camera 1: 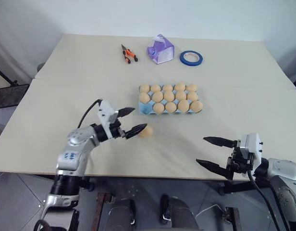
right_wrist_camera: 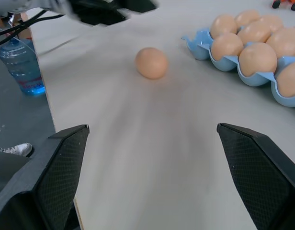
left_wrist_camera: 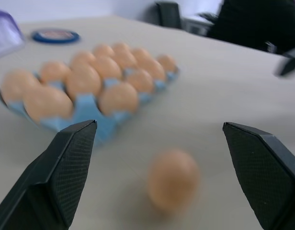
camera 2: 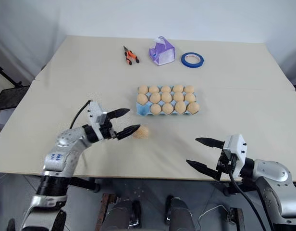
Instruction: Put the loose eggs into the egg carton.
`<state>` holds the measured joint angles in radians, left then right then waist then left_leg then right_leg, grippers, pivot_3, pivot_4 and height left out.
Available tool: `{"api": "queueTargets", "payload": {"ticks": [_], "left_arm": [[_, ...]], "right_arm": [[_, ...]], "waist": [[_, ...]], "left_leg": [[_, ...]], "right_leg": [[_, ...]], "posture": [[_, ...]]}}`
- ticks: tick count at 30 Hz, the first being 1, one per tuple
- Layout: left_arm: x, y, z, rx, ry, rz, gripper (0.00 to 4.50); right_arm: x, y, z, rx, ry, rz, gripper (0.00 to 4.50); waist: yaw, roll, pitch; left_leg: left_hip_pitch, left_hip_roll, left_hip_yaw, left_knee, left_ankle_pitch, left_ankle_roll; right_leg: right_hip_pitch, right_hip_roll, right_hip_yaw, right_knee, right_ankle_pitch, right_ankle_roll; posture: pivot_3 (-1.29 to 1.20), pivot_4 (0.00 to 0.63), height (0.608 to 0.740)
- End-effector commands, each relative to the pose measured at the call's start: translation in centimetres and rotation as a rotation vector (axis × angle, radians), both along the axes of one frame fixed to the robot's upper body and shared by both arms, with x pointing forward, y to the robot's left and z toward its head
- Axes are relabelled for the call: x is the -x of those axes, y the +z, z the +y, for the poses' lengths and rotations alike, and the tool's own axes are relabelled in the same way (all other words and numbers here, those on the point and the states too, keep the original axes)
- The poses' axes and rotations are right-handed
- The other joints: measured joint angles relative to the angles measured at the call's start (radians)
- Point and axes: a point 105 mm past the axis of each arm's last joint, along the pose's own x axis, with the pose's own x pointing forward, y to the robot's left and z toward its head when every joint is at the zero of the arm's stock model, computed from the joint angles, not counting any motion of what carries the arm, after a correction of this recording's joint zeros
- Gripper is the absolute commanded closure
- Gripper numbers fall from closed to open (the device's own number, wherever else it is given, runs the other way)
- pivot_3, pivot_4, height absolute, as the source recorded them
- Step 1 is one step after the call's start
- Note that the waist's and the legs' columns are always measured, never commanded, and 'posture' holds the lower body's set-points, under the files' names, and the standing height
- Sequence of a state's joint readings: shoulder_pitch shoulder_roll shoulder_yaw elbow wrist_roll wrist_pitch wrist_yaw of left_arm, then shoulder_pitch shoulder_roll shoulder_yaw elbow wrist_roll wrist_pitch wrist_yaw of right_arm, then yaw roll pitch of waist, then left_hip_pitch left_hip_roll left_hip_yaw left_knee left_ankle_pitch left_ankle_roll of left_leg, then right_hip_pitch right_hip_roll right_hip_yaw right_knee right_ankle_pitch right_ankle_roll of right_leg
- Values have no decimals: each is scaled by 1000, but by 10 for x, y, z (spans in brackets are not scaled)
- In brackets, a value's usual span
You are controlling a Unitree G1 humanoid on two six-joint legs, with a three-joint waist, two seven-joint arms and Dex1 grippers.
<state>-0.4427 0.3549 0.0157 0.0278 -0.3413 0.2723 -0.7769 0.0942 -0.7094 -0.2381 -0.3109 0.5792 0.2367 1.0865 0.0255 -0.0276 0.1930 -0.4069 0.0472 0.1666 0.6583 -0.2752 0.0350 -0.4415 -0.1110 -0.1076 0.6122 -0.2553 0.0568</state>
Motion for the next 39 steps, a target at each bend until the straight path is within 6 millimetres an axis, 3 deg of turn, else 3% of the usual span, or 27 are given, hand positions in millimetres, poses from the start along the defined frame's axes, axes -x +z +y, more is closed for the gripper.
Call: {"api": "queueTargets", "payload": {"ticks": [1,8,11,14,18,20,21,23,26,28,30,32,35,39], "left_arm": [[-5,-6,-14,-26,-15,-19,13],[-7,-39,-31,-123,-52,51,13],[-10,-44,-33,-144,-42,69,13],[-13,-46,-33,-146,-23,76,669],[-11,-43,-37,-135,-38,86,1944],[-13,-34,-40,-112,-35,60,2599],[-13,-31,-41,-102,-33,50,2707],[-16,-19,-44,-51,-13,30,2718],[-28,22,-50,102,57,-51,2718],[-36,34,-49,123,102,-80,2718],[-43,38,-48,119,136,-92,2718],[-62,40,-42,87,236,-103,2718],[-80,35,-39,38,307,-86,2718],[-84,26,-45,-5,283,-78,2718]], "right_arm": [[2,5,2,-2,-4,-29,0],[4,2,1,7,-26,-25,0],[7,1,1,10,-34,-22,0],[7,1,1,11,-41,-18,0],[6,1,1,13,-46,-16,0],[6,1,1,16,-49,-16,0],[6,1,0,17,-50,-16,0],[5,1,-1,18,-52,-16,0],[4,0,-2,18,-60,-14,0],[3,-1,-3,18,-62,-12,0],[3,-2,-3,19,-64,-12,0],[2,-3,-3,19,-67,-11,0],[2,-4,-3,19,-74,-13,0],[2,-4,-3,17,-85,-17,0]], "waist": [[-4,0,0],[-1,0,0],[-1,0,0],[-1,0,0],[-2,0,0],[-1,0,0],[-1,0,0],[-1,0,0],[2,0,0],[1,0,0],[0,0,0],[-2,0,0],[-1,0,0],[-1,0,0]], "left_leg": [[0,0,1,0,0,1],[0,1,1,1,1,1],[0,1,1,1,0,1],[0,0,1,1,0,1],[0,1,1,2,0,1],[0,1,1,2,0,1],[0,1,1,2,0,2],[0,0,1,2,0,2],[0,0,0,3,1,2],[-1,0,-2,5,0,2],[0,0,-2,5,0,3],[2,0,-1,5,0,3],[2,0,-2,5,0,3],[1,0,-2,5,0,4]], "right_leg": [[0,1,0,0,0,0],[0,2,-2,1,0,0],[0,1,-2,1,0,1],[0,1,-2,1,1,1],[0,1,-2,1,1,1],[0,1,-2,1,1,1],[0,1,-2,1,1,1],[0,1,-2,1,1,1],[1,1,-1,1,1,1],[2,0,-2,1,1,1],[4,0,-2,0,1,2],[5,1,-2,0,1,2],[5,1,-4,0,1,2],[5,1,-9,-1,2,2]], "posture": [[0,150,740],[0,150,740],[0,150,740],[0,150,740],[0,150,740],[0,150,740],[0,150,740],[0,150,740],[0,150,740],[0,150,740],[0,150,740],[0,150,740],[0,150,740],[0,150,740]]}}
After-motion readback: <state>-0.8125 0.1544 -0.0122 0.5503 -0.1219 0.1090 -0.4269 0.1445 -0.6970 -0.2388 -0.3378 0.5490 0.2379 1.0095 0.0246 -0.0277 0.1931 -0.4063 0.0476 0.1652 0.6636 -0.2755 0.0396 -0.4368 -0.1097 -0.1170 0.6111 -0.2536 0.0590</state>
